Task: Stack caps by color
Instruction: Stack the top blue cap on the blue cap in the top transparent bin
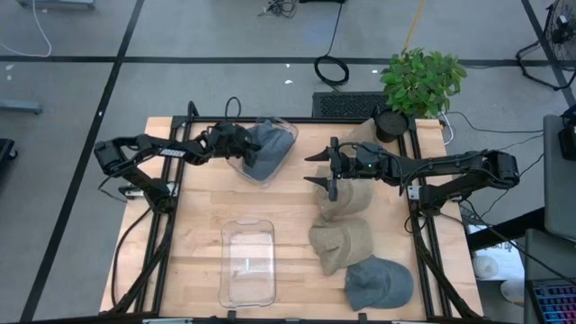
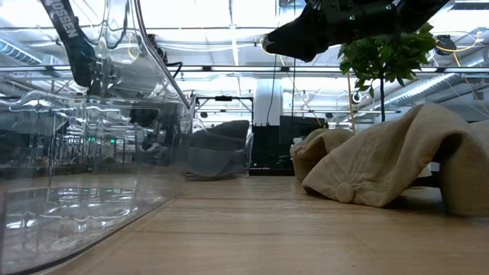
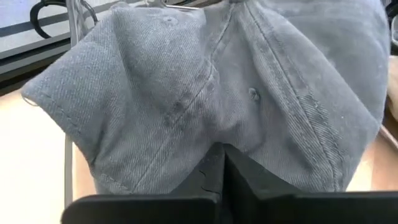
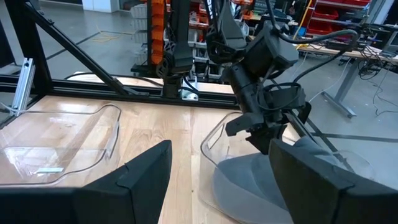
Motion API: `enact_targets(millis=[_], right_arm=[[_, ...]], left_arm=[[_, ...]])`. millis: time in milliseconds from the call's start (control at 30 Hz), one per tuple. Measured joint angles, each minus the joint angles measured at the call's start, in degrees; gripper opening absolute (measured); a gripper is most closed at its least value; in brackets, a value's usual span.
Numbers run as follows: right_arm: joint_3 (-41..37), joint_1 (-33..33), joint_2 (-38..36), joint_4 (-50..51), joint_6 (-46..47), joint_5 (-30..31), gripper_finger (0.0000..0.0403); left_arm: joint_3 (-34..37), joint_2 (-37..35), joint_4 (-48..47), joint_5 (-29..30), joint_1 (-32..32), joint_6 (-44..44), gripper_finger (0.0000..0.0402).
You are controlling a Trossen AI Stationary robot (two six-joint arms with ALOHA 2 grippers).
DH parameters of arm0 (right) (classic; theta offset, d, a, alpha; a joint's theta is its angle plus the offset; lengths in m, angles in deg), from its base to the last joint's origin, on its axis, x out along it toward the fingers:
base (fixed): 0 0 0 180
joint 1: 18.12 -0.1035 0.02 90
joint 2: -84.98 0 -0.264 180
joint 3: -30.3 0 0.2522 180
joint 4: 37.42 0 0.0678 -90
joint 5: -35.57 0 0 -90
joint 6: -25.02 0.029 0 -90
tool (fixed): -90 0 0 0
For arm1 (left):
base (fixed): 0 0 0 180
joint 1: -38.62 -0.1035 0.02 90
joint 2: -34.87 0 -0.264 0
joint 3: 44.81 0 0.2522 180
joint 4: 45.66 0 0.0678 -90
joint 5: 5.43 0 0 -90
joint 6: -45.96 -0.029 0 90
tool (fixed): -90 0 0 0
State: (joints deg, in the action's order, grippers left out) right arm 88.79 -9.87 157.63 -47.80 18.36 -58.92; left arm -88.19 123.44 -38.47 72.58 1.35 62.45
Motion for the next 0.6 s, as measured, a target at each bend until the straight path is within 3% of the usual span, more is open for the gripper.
enact_targets(millis=[100, 367, 600], right_arm=[[0.00, 0.00, 0.00, 0.02, 0.02, -0.01, 0.0256], [0.00, 0.00, 0.00, 0.41, 0.00, 0.00, 0.0256], [0.00, 0.00, 0.00, 0.57, -0.02, -0.02, 0.0256]], left_arm=[[0.06, -1.74, 0.23, 3.02, 0.06, 2.60, 0.0004], [0.15, -5.14, -5.35, 21.82, 1.05, 7.98, 0.0005], [0.19, -6.77, -1.19, 22.72, 5.00, 7.47, 0.0005]])
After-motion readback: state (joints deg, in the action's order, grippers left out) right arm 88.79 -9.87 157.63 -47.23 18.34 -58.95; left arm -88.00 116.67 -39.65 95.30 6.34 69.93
